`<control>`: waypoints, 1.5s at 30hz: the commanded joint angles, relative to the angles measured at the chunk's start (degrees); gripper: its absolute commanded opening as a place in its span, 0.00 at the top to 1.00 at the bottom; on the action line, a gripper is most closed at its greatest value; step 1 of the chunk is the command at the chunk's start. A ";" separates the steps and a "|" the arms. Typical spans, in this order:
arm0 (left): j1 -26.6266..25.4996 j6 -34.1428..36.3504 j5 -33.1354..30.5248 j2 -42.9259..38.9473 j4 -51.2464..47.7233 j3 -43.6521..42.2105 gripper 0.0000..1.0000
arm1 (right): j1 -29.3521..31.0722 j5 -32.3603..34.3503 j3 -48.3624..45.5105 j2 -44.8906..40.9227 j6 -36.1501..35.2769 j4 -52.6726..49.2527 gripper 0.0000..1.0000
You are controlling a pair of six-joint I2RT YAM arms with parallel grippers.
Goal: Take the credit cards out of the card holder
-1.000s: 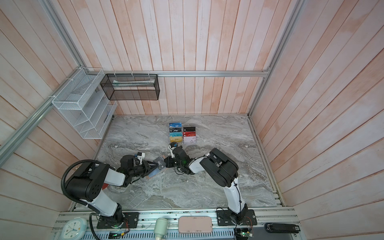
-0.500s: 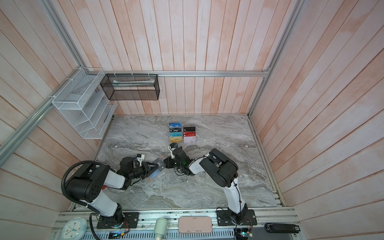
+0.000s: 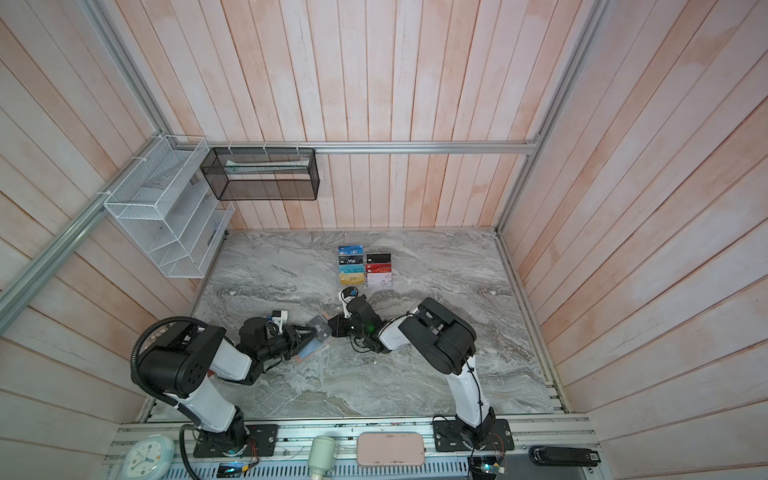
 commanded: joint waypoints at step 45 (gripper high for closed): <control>-1.13 2.97 0.99 -6.46 -1.53 -0.38 0.69 | 1.42 -3.10 -3.30 4.32 0.70 -9.14 1.00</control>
